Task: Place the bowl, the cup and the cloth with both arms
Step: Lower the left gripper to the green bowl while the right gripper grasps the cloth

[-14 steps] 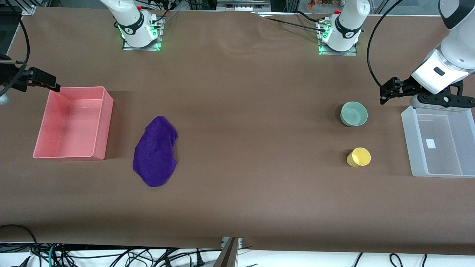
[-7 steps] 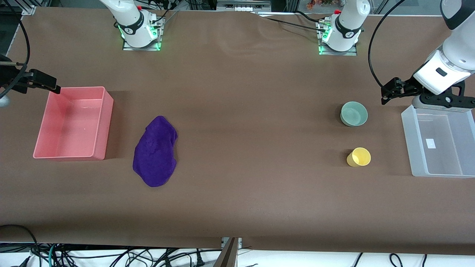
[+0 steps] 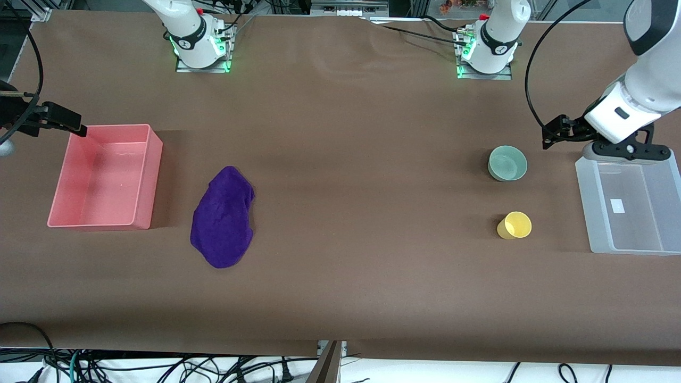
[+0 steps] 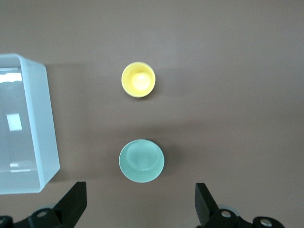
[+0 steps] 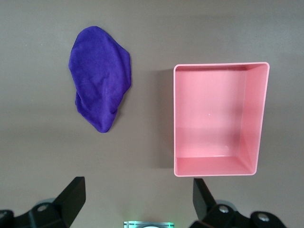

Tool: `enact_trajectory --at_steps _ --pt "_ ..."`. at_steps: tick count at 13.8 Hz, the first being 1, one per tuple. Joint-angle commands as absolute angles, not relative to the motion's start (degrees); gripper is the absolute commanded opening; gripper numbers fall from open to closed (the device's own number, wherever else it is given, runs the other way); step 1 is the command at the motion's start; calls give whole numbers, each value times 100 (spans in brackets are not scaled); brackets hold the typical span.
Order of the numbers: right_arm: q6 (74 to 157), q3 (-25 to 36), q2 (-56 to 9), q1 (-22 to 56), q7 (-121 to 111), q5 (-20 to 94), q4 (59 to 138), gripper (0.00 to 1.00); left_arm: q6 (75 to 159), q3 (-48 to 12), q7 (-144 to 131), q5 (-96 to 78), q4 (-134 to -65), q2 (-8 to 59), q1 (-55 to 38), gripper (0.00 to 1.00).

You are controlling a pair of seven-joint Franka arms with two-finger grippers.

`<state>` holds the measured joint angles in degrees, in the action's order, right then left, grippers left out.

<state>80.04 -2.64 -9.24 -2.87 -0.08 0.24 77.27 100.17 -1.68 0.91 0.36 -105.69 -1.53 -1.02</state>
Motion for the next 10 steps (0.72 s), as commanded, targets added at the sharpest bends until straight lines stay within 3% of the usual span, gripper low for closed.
enact_trajectory --at_steps 1,5,10 --pt "7998 -264 -949 -281 -88 -62 7620 100 10072 43 586 53 -10897 -167 0 100" --pt "8015 -246 -958 -290 -88 -62 7603 100 10396 202 1939 53 -11450 52 52 100" --pt "8261 -290 -1335 -246 -27 -62 7611 100 11757 202 3362 53 -12645 228 79 100"
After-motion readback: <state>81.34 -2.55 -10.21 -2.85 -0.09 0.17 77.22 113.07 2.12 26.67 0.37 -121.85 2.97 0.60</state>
